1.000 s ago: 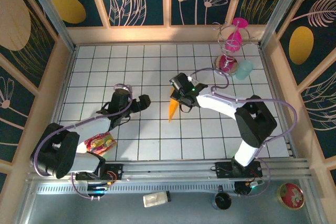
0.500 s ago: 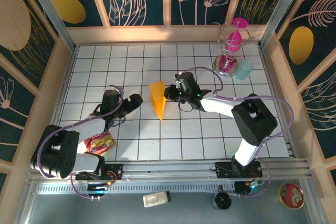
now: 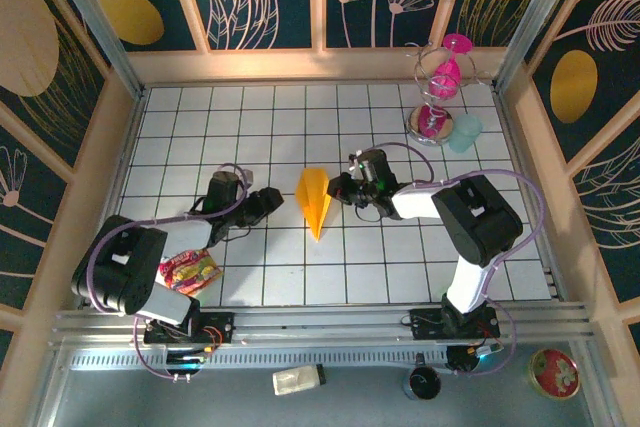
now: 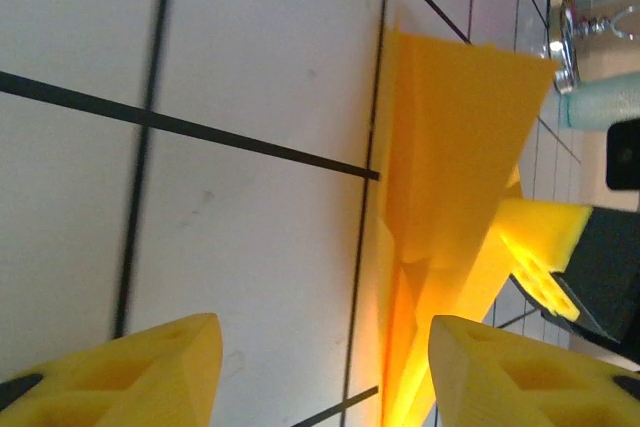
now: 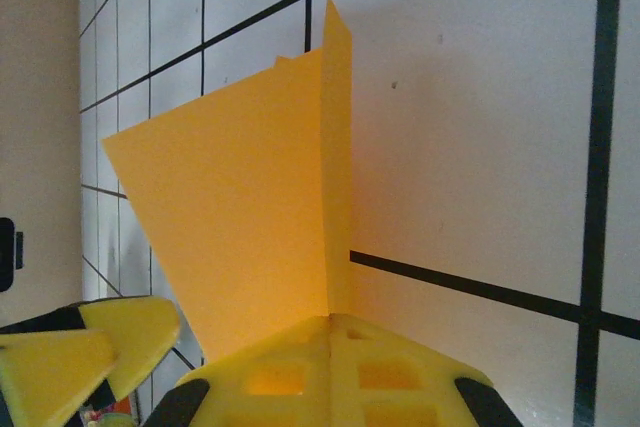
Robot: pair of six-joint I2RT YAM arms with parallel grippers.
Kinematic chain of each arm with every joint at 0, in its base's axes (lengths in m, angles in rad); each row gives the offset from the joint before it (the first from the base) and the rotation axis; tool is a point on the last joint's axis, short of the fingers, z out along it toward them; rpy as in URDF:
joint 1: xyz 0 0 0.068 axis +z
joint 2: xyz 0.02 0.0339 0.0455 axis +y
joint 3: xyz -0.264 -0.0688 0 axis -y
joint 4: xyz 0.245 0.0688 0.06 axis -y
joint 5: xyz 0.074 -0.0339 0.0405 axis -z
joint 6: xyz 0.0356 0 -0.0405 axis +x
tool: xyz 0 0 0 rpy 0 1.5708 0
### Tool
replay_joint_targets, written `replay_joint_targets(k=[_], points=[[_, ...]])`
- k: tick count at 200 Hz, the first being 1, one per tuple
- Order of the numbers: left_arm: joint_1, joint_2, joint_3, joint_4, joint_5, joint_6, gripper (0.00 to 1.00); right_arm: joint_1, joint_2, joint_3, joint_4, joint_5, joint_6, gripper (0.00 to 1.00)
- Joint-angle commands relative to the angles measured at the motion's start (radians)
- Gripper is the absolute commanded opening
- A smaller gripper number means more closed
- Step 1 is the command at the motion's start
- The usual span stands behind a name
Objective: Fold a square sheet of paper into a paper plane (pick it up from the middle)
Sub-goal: Turn over a paper plane at the top-center of the table.
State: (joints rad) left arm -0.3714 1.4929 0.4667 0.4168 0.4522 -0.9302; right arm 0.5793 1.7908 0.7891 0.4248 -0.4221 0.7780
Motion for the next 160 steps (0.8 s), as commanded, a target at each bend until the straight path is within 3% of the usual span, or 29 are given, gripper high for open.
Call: replay_joint_targets(k=[1, 58, 112, 160], points=[[-0.035, 0.044, 0.051, 0.058, 0.038, -0.030, 0.51, -0.006, 0.018, -0.009, 0.048, -0.032, -0.033, 0.00], [-0.075, 0.169, 0.132, 0.080, 0.057, -0.050, 0.35, -0.012, 0.032, -0.013, 0.061, -0.043, -0.032, 0.00], [-0.077, 0.252, 0.182, 0.076, 0.066, -0.034, 0.32, -0.017, 0.031, -0.017, 0.066, -0.048, -0.030, 0.00], [-0.079, 0.298, 0.217, 0.088, 0.095, -0.026, 0.19, -0.021, 0.028, -0.014, 0.060, -0.050, -0.031, 0.00]])
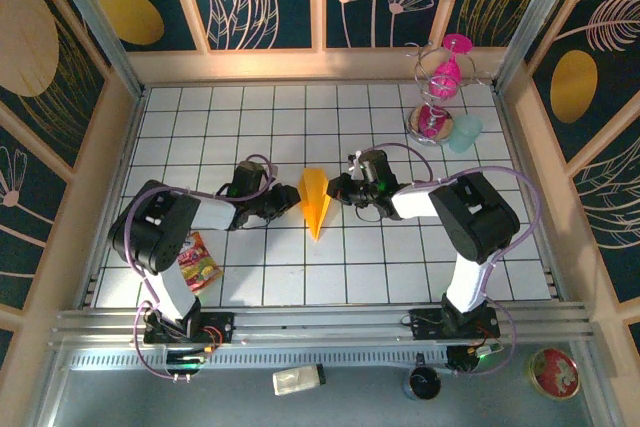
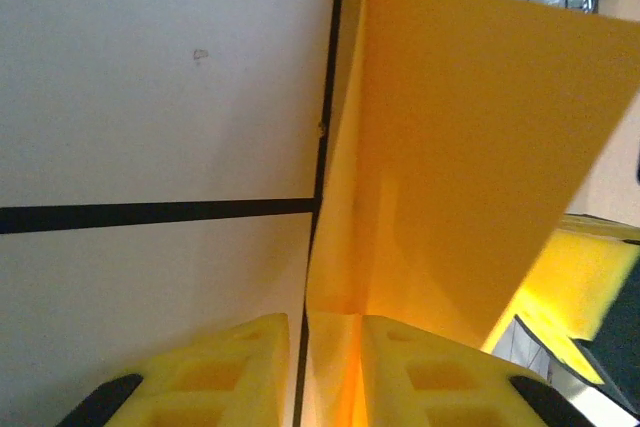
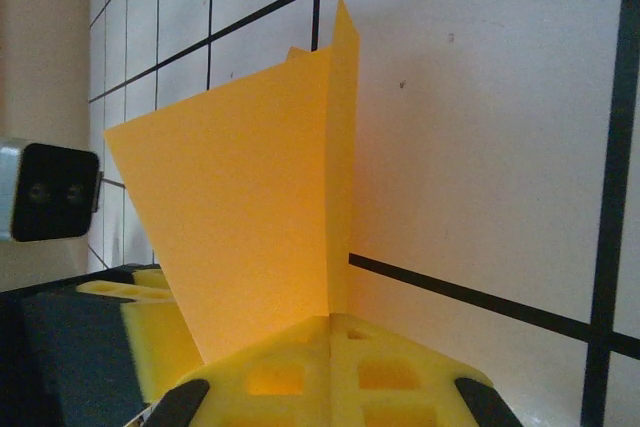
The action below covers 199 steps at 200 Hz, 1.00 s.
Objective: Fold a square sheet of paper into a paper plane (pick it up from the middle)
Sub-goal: Turn over a paper plane at the top-center of the table.
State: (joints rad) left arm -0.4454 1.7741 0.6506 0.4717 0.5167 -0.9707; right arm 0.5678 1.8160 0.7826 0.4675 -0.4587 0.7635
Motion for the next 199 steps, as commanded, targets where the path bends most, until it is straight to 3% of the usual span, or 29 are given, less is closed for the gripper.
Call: replay_joint_targets(k=[1, 23, 54, 112, 199], points=[[-0.005, 0.016, 0.034, 0.032, 0.031, 0.015, 0.19, -0.010, 0.002, -0.008, 0.017, -0.014, -0.017, 0.00], [-0.006, 0.001, 0.041, 0.003, -0.002, 0.032, 0.06, -0.014, -0.015, -0.009, 0.007, -0.005, -0.021, 0.00], [-0.004, -0.096, 0.027, -0.063, -0.102, 0.057, 0.02, -0.014, -0.065, -0.008, -0.027, 0.027, -0.039, 0.00], [-0.004, -0.194, -0.029, -0.112, -0.220, 0.035, 0.01, -0.015, -0.044, -0.014, -0.007, 0.026, -0.025, 0.00], [-0.003, -0.150, -0.067, -0.133, -0.217, 0.028, 0.06, -0.015, 0.013, -0.034, 0.018, 0.026, -0.004, 0.00]])
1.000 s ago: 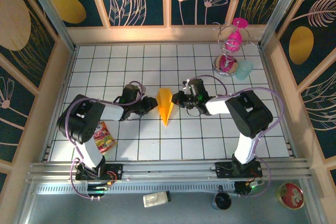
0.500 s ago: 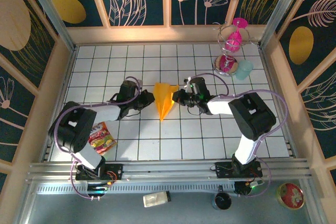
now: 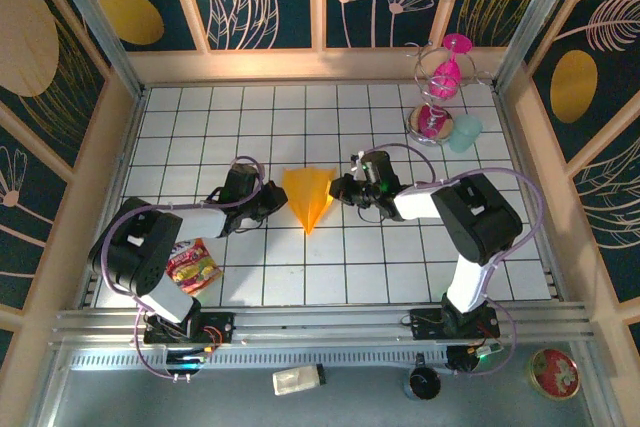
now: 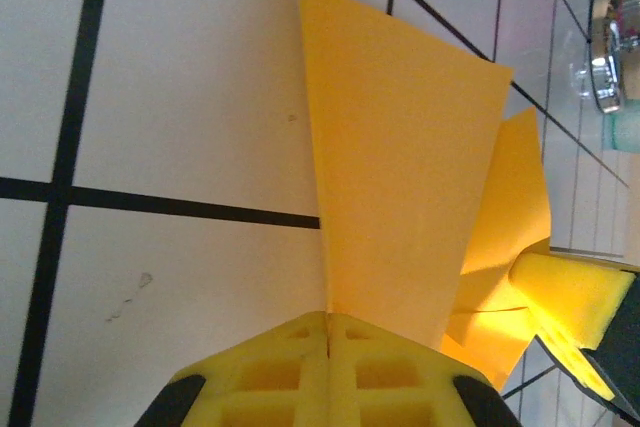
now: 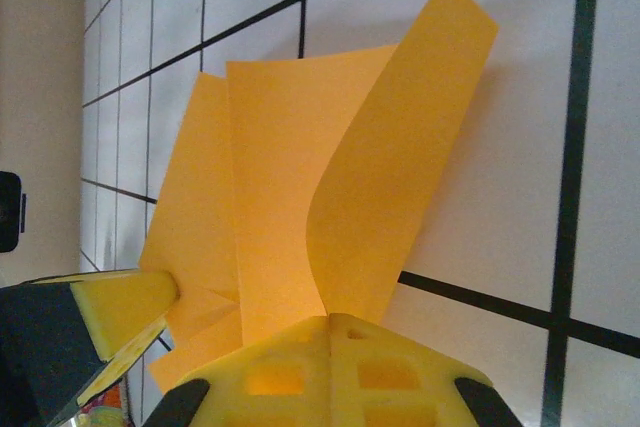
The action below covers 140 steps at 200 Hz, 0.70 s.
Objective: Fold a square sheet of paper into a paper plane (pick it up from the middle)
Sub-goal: Turn over a paper plane at the top-center of the table.
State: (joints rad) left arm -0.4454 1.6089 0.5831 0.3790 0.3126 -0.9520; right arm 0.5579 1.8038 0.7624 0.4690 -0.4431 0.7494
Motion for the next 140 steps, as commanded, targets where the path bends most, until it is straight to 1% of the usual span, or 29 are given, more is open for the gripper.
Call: replay_joint_targets(k=[1, 38, 68, 89, 119, 128, 140], points=[[-0.003, 0.015, 0.001, -0.042, -0.013, 0.010, 0.07, -0.005, 0.025, -0.014, 0.017, 0.010, 0.010, 0.00], [-0.005, 0.035, 0.039, -0.131, -0.053, 0.071, 0.08, -0.005, 0.044, -0.005, -0.007, 0.032, 0.015, 0.00], [-0.005, 0.041, 0.057, -0.149, -0.053, 0.090, 0.09, -0.005, 0.048, -0.002, -0.012, 0.029, 0.016, 0.00], [-0.004, 0.008, 0.065, -0.165, -0.059, 0.093, 0.14, -0.005, 0.040, 0.001, -0.011, 0.020, 0.016, 0.00], [-0.005, -0.089, 0.062, -0.213, -0.085, 0.093, 0.28, -0.005, 0.028, 0.006, -0.010, -0.002, 0.014, 0.00], [-0.006, -0.120, 0.057, -0.216, -0.075, 0.088, 0.32, -0.004, 0.026, 0.009, -0.008, -0.009, 0.013, 0.00], [-0.006, -0.153, 0.042, -0.204, -0.042, 0.077, 0.34, -0.004, 0.025, 0.012, -0.008, -0.015, 0.014, 0.00]])
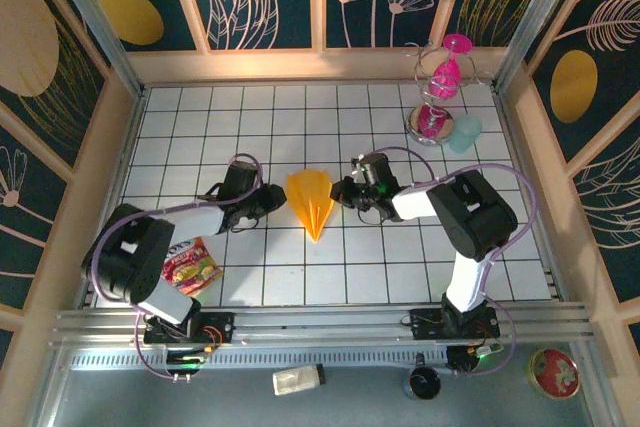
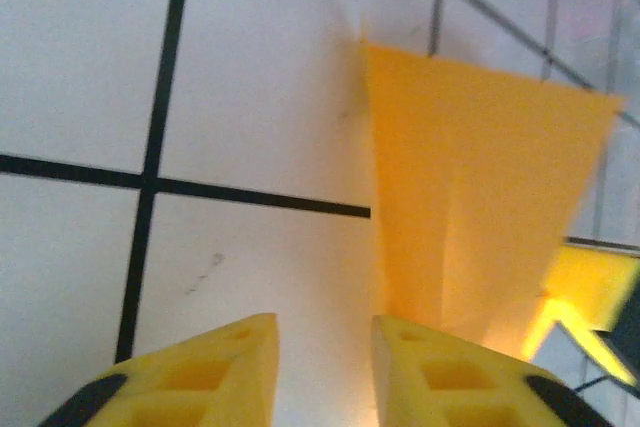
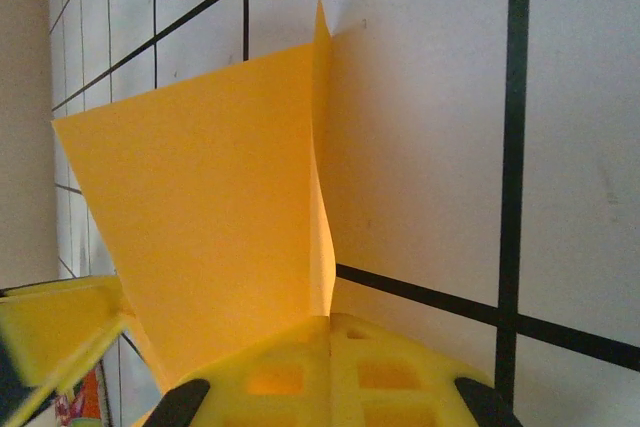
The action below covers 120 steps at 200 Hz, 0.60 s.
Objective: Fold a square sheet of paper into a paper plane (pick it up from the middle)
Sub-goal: Turn over a paper plane at the top-center of the table.
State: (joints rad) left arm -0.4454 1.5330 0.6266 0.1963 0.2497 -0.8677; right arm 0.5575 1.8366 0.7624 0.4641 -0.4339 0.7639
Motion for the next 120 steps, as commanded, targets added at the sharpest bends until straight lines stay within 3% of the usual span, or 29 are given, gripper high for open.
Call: replay_joint_targets(k=[1, 46, 120], points=[[-0.006, -0.080, -0.003, -0.020, 0.024, -0.008, 0.34, -0.004, -0.008, 0.012, -0.003, -0.024, 0.000, 0.00], [-0.035, -0.116, -0.055, 0.084, 0.150, -0.070, 0.36, 0.005, -0.004, 0.024, -0.001, -0.030, 0.000, 0.00], [-0.119, 0.013, -0.009, 0.099, 0.155, -0.066, 0.38, 0.009, 0.001, 0.029, -0.007, -0.026, 0.000, 0.00]])
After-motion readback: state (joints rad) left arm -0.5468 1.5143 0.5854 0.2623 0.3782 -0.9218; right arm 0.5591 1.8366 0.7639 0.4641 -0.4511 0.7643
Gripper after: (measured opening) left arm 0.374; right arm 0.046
